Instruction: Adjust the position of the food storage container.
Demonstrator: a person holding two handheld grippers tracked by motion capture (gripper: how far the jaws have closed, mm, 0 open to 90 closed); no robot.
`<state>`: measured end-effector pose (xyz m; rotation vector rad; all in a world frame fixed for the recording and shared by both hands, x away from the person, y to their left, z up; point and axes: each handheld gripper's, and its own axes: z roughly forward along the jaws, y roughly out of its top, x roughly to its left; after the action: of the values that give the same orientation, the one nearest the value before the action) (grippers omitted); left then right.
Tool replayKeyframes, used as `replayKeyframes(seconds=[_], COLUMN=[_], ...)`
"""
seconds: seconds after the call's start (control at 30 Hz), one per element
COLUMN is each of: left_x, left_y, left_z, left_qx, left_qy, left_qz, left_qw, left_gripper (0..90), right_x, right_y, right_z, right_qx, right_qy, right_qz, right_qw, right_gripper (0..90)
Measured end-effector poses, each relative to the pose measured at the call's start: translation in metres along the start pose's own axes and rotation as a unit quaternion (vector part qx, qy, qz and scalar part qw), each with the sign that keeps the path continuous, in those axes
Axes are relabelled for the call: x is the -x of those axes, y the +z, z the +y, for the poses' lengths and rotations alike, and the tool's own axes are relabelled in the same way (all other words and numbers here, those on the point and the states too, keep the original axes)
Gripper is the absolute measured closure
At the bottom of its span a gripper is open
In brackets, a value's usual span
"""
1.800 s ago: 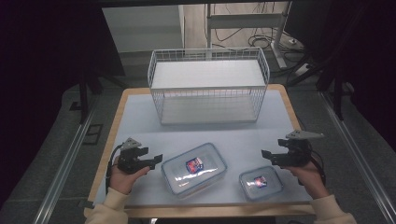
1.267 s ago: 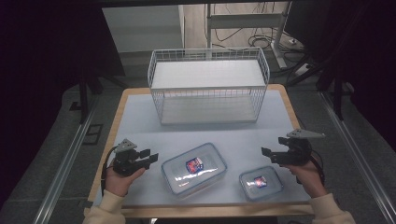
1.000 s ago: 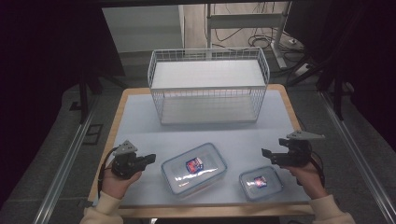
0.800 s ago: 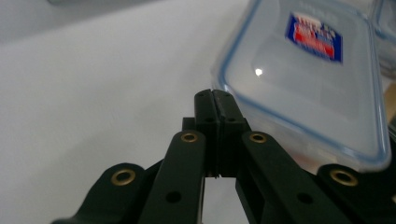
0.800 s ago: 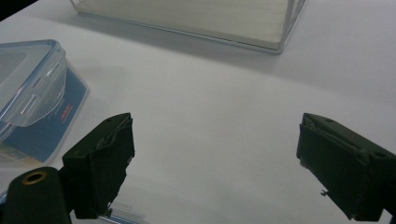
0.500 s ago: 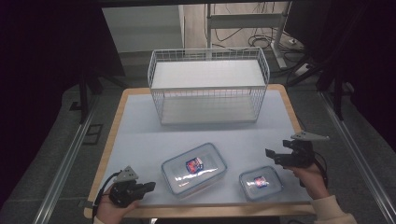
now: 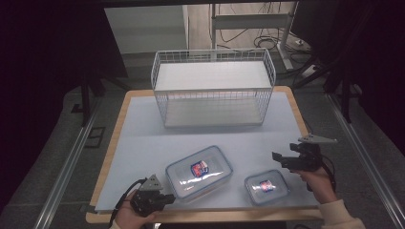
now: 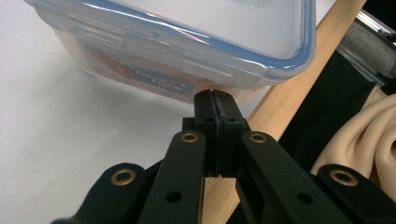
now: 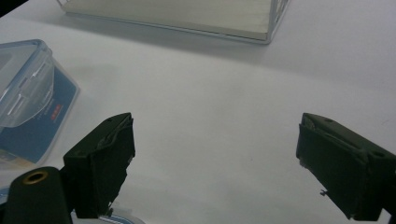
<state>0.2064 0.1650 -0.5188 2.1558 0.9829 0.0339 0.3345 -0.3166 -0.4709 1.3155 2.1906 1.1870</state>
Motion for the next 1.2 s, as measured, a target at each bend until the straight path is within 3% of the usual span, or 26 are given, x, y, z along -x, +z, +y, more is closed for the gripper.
replayKeyframes(seconds=[0.07, 0.17, 0.3, 0.73, 1.2], left_x=[-0.002, -0.003, -0.007, -0.016, -0.028], left_y=[0.002, 0.004, 0.011, 0.041, 0.059], left_z=[0.002, 0.007, 0.017, 0.058, 0.084], left_qx=[0.004, 0.003, 0.007, 0.001, 0.003], left_qy=[-0.012, -0.012, -0.02, -0.016, -0.02], left_qz=[-0.005, 0.003, -0.002, -0.008, -0.003], left_qw=[0.9999, 0.9999, 0.9998, 0.9998, 0.9998], left_gripper=[90.0, 90.0, 90.0, 89.9, 89.9], right_x=[0.001, 0.001, 0.001, 0.006, 0.008], right_y=[-0.001, 0.0, 0.0, -0.001, 0.0], right_z=[0.0, 0.0, 0.0, -0.002, -0.003], right_qx=[0.002, 0.002, -0.001, -0.003, -0.009], right_qy=[0.002, 0.003, 0.003, 0.011, 0.014], right_qz=[0.0, -0.001, -0.001, -0.002, -0.003], right_qw=[1.0, 1.0, 1.0, 0.9999, 0.9999], right_gripper=[11.5, 12.2, 12.2, 12.2, 12.2])
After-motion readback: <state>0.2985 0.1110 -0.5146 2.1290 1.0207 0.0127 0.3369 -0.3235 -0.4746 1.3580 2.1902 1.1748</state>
